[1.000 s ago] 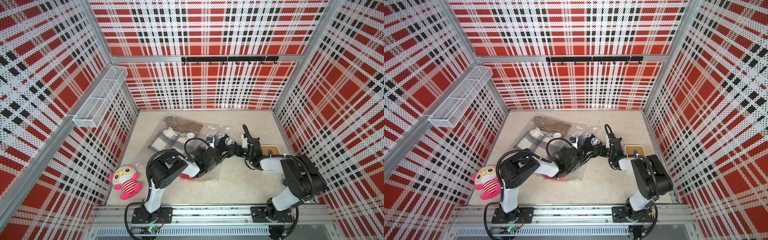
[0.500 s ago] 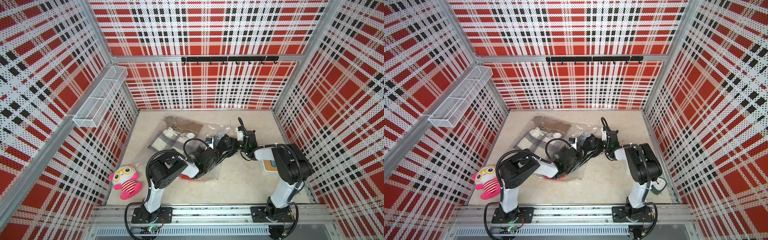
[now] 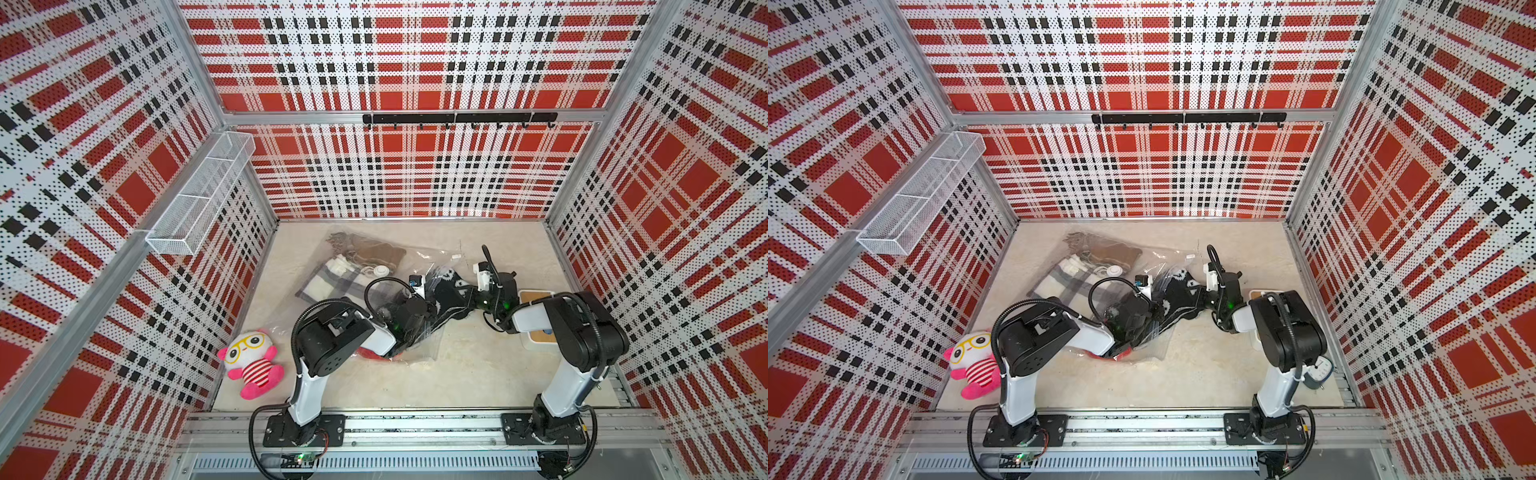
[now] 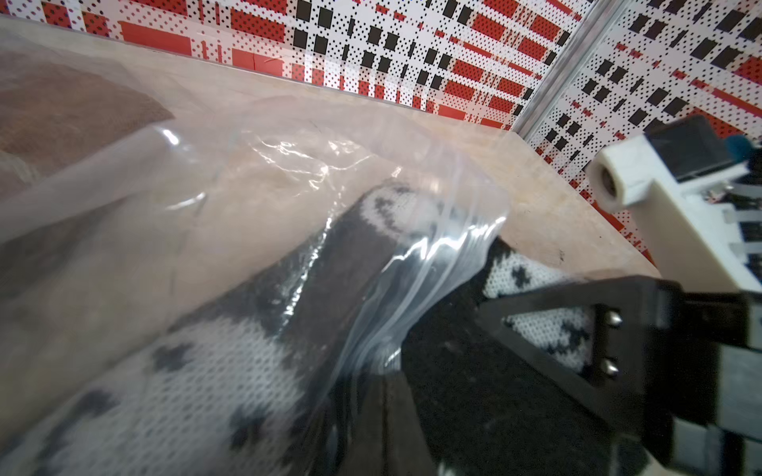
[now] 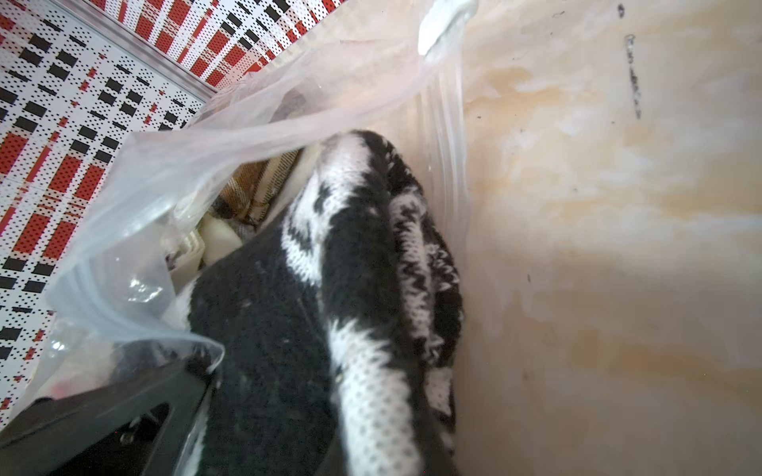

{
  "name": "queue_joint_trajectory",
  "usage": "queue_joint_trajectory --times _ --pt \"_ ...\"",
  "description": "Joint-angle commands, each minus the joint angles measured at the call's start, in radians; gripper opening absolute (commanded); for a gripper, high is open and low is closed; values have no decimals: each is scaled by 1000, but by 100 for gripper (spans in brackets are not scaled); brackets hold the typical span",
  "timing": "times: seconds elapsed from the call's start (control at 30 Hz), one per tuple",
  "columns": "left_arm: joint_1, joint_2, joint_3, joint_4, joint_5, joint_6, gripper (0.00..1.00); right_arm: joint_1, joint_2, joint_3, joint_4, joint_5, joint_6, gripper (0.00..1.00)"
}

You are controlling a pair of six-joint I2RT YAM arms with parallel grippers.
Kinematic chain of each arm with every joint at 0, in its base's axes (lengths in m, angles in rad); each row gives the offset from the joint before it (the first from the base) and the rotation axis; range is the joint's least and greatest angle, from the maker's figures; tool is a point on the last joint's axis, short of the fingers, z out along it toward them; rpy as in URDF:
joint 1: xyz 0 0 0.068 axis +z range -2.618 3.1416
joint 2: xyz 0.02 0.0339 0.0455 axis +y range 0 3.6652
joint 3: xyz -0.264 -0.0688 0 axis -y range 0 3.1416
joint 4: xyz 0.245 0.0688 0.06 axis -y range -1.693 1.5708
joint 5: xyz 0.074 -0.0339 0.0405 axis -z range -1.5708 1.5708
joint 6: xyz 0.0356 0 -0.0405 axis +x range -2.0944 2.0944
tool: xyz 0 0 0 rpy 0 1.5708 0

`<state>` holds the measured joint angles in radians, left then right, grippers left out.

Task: Take the scarf out of the vacuum bag
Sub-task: Take out the scarf from the vacuum bag.

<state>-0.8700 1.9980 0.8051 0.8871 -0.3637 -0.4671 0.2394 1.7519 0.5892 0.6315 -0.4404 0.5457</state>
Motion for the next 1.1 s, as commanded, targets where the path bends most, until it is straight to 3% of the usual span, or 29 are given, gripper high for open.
queue_joint_trajectory --times 0.0,0.23,0.33,0.53,0.73,0.97,1.0,1.03,1.07 --pt "17 15 -25 -30 -20 -4 0 3 -90 -68 -58 59 0 0" --pt "20 5 -24 -46 -30 2 0 -29 -187 -136 -142 199 37 0" --pt "20 6 -32 -46 -43 -3 0 -91 -168 -155 -84 112 86 0" --pt "20 13 -48 -34 -62 -6 0 -129 -168 -54 -289 339 89 0" --pt "23 -1 -67 -16 -58 -7 0 -218 -153 -2 -352 404 110 0" --pt "23 -1 -73 0 -36 -10 0 -225 -153 27 -357 432 104 0" --pt "22 0 -73 2 -37 -11 0 -224 -158 33 -364 422 102 3" --pt "22 2 -74 5 -35 -13 0 -222 -174 35 -366 412 101 25" --pt "22 5 -73 7 -33 -15 0 -218 -192 37 -378 419 100 39"
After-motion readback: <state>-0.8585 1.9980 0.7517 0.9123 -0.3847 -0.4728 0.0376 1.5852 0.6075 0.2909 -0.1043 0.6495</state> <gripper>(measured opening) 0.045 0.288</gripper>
